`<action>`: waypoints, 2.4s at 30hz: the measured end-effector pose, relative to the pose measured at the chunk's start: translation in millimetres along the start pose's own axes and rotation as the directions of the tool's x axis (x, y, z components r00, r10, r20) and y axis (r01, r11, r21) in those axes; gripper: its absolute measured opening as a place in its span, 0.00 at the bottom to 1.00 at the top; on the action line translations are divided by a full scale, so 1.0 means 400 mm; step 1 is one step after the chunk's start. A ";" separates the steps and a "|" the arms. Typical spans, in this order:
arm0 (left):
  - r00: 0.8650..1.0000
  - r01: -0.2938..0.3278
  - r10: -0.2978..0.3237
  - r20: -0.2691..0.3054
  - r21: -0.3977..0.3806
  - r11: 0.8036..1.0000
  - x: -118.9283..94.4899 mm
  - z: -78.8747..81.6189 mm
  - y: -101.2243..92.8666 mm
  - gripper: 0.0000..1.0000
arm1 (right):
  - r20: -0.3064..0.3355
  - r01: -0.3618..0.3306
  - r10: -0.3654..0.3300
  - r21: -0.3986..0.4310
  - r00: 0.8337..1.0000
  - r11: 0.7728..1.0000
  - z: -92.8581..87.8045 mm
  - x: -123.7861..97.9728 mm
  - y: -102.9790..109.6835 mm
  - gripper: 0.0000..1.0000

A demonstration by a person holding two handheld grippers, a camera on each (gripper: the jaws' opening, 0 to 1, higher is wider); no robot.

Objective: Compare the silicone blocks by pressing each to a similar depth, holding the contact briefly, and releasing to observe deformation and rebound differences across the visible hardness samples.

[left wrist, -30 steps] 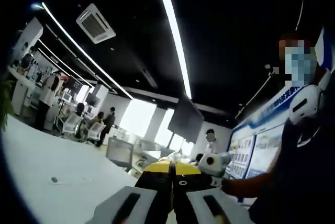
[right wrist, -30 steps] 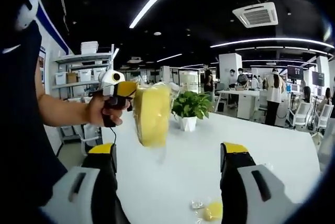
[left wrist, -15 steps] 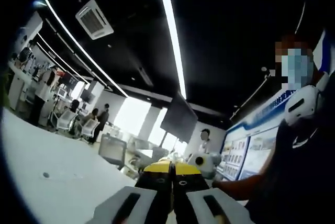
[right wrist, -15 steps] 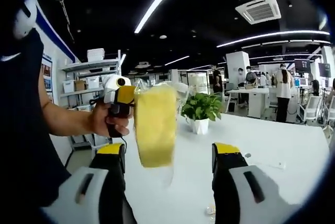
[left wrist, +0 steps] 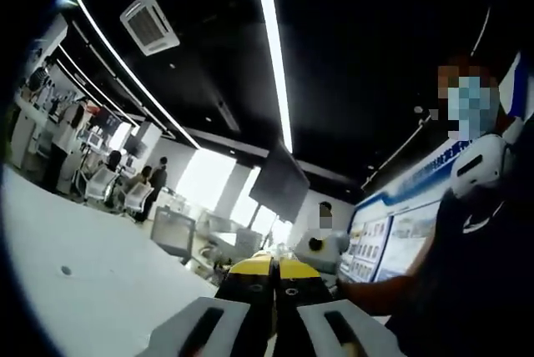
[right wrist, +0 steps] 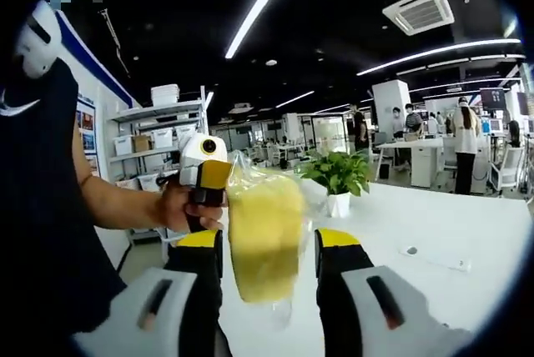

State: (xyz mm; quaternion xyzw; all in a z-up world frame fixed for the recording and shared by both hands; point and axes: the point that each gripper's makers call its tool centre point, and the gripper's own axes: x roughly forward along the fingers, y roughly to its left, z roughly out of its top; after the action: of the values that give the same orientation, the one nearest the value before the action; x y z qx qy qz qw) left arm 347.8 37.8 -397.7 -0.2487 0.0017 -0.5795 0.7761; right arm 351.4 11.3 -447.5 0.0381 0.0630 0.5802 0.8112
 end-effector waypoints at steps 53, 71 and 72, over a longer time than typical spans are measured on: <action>1.000 0.019 -0.019 -0.009 -0.026 0.999 -0.024 -0.033 -0.012 0.00 | -0.095 -0.024 0.024 0.009 0.995 1.000 -0.044 0.007 0.042 0.02; 0.999 0.030 -0.030 -0.021 -0.015 0.999 -0.027 -0.026 -0.017 0.00 | -0.096 -0.029 0.031 0.024 0.995 0.999 -0.041 0.008 0.047 0.00; 0.999 0.029 -0.030 -0.020 -0.015 0.999 -0.027 -0.026 -0.017 0.00 | -0.094 -0.031 0.033 0.027 0.995 0.999 -0.041 0.008 0.048 0.00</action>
State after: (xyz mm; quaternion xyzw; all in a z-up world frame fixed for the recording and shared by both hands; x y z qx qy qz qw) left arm 335.2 42.1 -407.5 -0.2486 0.0103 -0.5934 0.7655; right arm 332.1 20.3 -461.3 0.0219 0.1083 0.5935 0.7972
